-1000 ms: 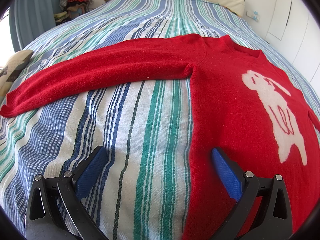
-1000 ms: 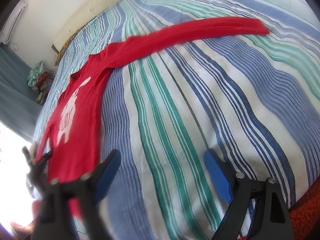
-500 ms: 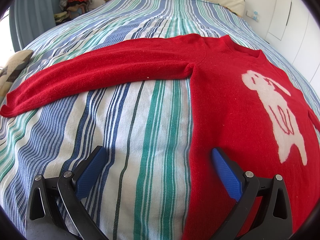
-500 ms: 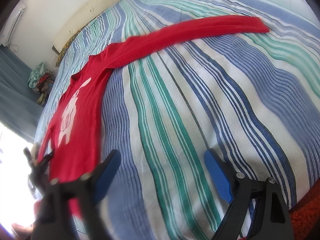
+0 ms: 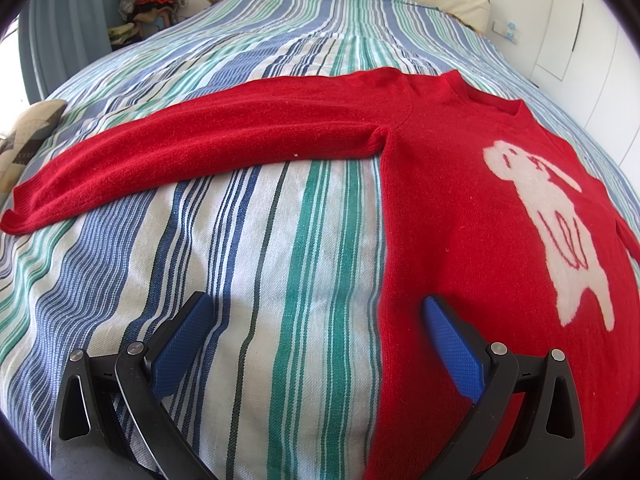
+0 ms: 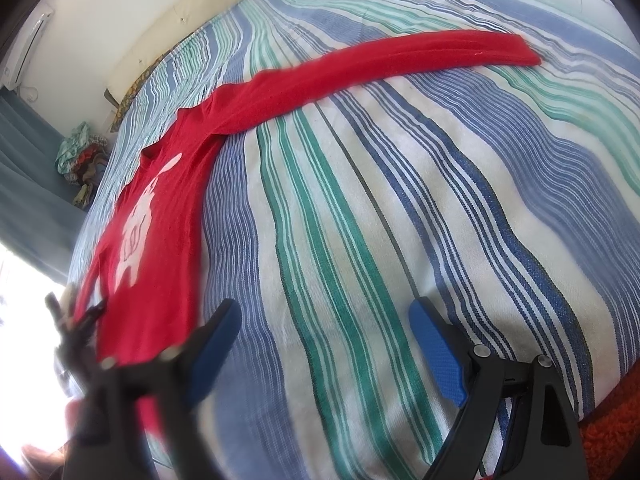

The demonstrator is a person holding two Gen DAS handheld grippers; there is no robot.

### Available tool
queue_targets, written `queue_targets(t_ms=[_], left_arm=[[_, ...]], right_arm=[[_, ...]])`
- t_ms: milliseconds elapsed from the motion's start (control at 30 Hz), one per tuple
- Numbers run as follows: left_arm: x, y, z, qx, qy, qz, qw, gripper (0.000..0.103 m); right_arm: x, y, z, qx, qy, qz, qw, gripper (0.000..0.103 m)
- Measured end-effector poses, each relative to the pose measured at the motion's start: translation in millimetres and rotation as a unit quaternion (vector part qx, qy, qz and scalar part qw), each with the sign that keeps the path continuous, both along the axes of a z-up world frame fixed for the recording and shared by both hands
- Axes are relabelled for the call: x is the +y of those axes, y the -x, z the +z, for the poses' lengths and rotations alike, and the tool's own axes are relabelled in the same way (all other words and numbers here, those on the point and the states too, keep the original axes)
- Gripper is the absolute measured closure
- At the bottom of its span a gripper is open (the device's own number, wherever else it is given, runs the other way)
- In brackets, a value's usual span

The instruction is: Fold small clothes

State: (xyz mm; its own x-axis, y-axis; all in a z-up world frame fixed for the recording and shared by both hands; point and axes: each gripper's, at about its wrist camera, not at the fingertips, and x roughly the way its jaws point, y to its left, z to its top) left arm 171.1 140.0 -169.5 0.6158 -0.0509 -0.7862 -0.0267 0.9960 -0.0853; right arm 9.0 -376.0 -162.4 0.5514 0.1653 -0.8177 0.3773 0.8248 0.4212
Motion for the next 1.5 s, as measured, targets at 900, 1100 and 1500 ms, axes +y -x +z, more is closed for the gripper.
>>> queue_targets(t_ms=[900, 1100, 1500], left_arm=[[-0.1, -0.1, -0.2, 0.000, 0.000, 0.000, 1.0000, 0.000], [-0.1, -0.1, -0.3, 0.000, 0.000, 0.000, 1.0000, 0.000], [-0.1, 0.1, -0.5, 0.000, 0.000, 0.000, 1.0000, 0.000]], right_arm=[[0.5, 0.0, 0.6, -0.001, -0.001, 0.000, 1.000, 0.017], [0.6, 0.0, 0.5, -0.002, -0.003, 0.000, 1.000, 0.017], [-0.8, 1.8, 1.0, -0.003, -0.003, 0.000, 1.000, 0.017]])
